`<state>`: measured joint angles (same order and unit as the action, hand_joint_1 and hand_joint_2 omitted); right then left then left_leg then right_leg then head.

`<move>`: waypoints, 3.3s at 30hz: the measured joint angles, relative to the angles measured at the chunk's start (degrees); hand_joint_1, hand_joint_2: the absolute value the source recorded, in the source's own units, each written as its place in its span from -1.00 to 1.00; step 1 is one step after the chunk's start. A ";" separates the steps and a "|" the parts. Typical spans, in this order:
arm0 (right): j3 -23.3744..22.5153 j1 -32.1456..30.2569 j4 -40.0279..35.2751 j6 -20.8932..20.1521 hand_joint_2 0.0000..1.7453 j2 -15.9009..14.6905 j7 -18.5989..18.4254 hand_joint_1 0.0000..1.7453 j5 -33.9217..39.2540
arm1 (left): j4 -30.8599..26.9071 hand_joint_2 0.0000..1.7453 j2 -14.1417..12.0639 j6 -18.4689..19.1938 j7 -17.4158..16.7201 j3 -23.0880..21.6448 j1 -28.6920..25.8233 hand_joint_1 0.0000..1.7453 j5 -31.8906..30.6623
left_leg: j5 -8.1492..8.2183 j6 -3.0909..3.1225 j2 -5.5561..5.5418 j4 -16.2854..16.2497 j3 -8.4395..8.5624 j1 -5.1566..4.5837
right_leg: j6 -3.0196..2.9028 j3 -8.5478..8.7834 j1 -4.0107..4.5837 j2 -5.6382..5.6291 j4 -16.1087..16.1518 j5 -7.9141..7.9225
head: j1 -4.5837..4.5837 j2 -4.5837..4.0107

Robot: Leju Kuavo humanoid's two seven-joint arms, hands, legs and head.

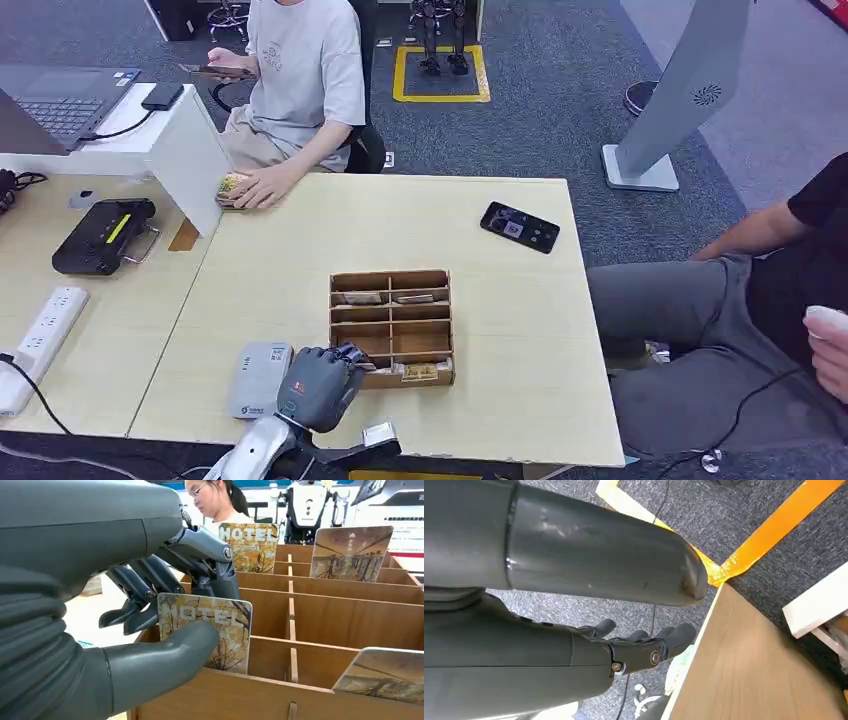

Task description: Pass the card to the sensor for recognition and then transmit it.

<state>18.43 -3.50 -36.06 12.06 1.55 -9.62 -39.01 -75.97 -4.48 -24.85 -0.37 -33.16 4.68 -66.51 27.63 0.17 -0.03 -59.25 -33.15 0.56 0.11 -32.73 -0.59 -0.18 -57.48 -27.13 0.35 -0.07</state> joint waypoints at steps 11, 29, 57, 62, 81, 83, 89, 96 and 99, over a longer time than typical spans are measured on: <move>-0.02 -2.03 -1.38 0.81 -1.00 -0.31 -0.31 -1.00 0.63 | -11.59 1.00 -6.23 9.73 8.42 6.01 -0.87 1.00 22.15 | -0.01 -0.02 -0.01 0.01 -0.03 0.07 | -0.02 -0.03 0.04 0.00 -0.01 -0.01 | 0.00 0.00; -0.04 -3.21 -3.34 0.98 -1.00 -0.55 -0.35 -1.00 0.63 | -23.67 1.00 -10.86 13.46 10.03 12.22 -1.61 1.00 25.35 | -0.01 -0.02 -0.01 0.01 -0.05 0.05 | -0.02 -0.03 0.05 0.00 -0.01 -0.01 | 0.00 0.00; 0.11 -3.22 -3.45 0.57 -1.00 -0.59 -0.39 -1.00 0.07 | -22.66 1.00 -10.46 9.23 3.60 13.33 0.41 1.00 18.14 | -0.04 -0.02 -0.07 -0.01 -0.12 0.06 | -0.02 -0.21 0.06 0.05 0.00 -0.01 | 0.00 0.00; 0.81 -3.15 -4.20 -0.20 -1.00 -0.90 -1.88 -1.00 -0.13 | -14.36 1.00 -9.66 5.27 -1.84 17.77 10.75 1.00 13.86 | -0.25 -0.07 -0.15 0.00 -0.19 0.07 | -0.21 -0.19 0.06 0.15 -0.02 0.18 | -0.02 0.00; 1.81 -2.90 -4.20 -0.41 -1.00 -1.36 -1.36 -1.00 0.04 | -10.54 1.00 -8.81 4.63 -1.71 19.39 11.88 1.00 13.55 | -0.25 -0.05 -0.06 0.00 -0.30 0.06 | -0.16 -0.34 0.06 0.04 -0.02 0.17 | 0.00 0.00; 1.81 -2.90 -4.20 -0.42 -1.00 -1.36 -1.36 -1.00 0.04 | -10.54 1.00 -8.83 4.61 -1.71 19.45 11.90 1.00 13.55 | -0.25 -0.05 -0.05 0.00 -0.31 0.06 | -0.16 -0.34 0.06 0.04 -0.02 0.17 | 0.00 0.00; 1.79 -2.89 -4.20 -0.39 -1.00 -1.36 -1.36 -1.00 0.04 | -10.51 1.00 -8.83 4.61 -1.73 19.74 11.94 1.00 13.55 | -0.24 -0.05 -0.05 0.00 -0.31 0.06 | -0.16 -0.34 0.06 0.04 -0.02 0.17 | 0.00 0.00; 1.97 -2.89 -4.20 -0.07 -1.00 -1.38 -1.18 -1.00 0.07 | -10.38 1.00 -8.83 4.61 -1.86 20.11 12.01 1.00 13.88 | -0.24 -0.05 -0.05 0.00 -0.33 0.06 | -0.16 -0.37 0.06 0.04 -0.02 0.17 | 0.00 0.00; 2.27 -2.88 -4.20 -0.02 -1.00 -1.44 -1.18 -1.00 0.15 | -10.14 1.00 -8.87 3.98 -2.06 20.13 12.02 1.00 12.58 | -0.24 -0.05 -0.05 0.00 -0.33 0.06 | -0.16 -0.38 0.06 0.04 -0.02 0.17 | 0.00 0.00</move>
<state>20.70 -6.39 -40.26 12.04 0.11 -10.80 -38.86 -86.12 -13.35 -20.88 -2.43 -13.03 16.70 -53.93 27.39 0.11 -0.08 -59.25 -33.48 0.62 -0.05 -33.11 -0.53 -0.15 -57.50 -26.96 0.35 -0.07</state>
